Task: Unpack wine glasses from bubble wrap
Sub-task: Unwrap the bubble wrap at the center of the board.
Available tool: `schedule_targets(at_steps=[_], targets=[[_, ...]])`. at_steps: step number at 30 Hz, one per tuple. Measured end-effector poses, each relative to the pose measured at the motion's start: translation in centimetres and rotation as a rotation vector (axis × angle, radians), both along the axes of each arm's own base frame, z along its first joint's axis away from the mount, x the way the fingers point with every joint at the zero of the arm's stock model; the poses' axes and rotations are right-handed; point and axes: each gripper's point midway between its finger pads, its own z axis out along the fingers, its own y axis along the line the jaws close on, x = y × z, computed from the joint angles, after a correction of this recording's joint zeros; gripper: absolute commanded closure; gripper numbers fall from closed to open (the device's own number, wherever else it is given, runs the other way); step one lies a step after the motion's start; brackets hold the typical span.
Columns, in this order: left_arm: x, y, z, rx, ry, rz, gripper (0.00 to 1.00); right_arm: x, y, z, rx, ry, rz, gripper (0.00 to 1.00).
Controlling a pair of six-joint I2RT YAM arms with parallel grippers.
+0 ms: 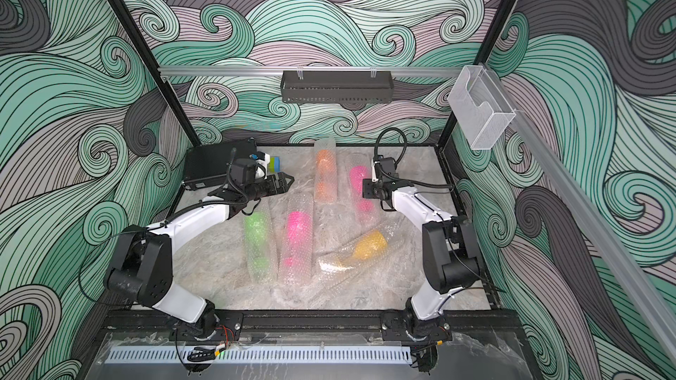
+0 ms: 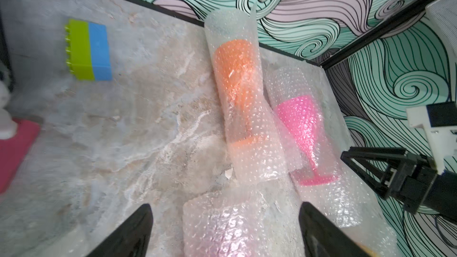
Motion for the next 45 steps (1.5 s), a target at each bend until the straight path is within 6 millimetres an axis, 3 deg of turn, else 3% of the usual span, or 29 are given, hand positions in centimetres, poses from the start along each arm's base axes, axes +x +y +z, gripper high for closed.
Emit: schedule_targets(at_steps=[10, 15, 19, 25, 37, 45], targets=[[-0.2, -6.8, 1.8, -0.064, -0.004, -0.13, 0.1, 1.0, 0.4, -1.2, -0.011, 0.023, 0.021, 0.68], [-0.5, -8.7, 2.6, -0.094, -0.001, -0.17, 0.1, 0.8, 1.1, -1.2, 0.029, 0.03, 0.037, 0.83], [-0.5, -9.7, 1.9, -0.106, 0.025, -0.187, 0.1, 0.8, 1.7, -1.1, 0.072, 0.036, 0.043, 0.93], [-0.7, -10.1, 0.7, -0.104, 0.074, -0.193, 0.1, 0.6, 3.0, -0.7, 0.168, 0.051, 0.039, 0.94], [-0.4, -12.6, 2.0, -0.132, 0.063, -0.25, 0.11, 0.0, 5.2, 1.6, 0.441, 0.029, -0.027, 0.96], [-0.3, -14.7, 0.3, -0.12, 0.106, -0.279, 0.17, -0.8, 5.5, 0.4, 0.491, 0.048, -0.046, 0.95]])
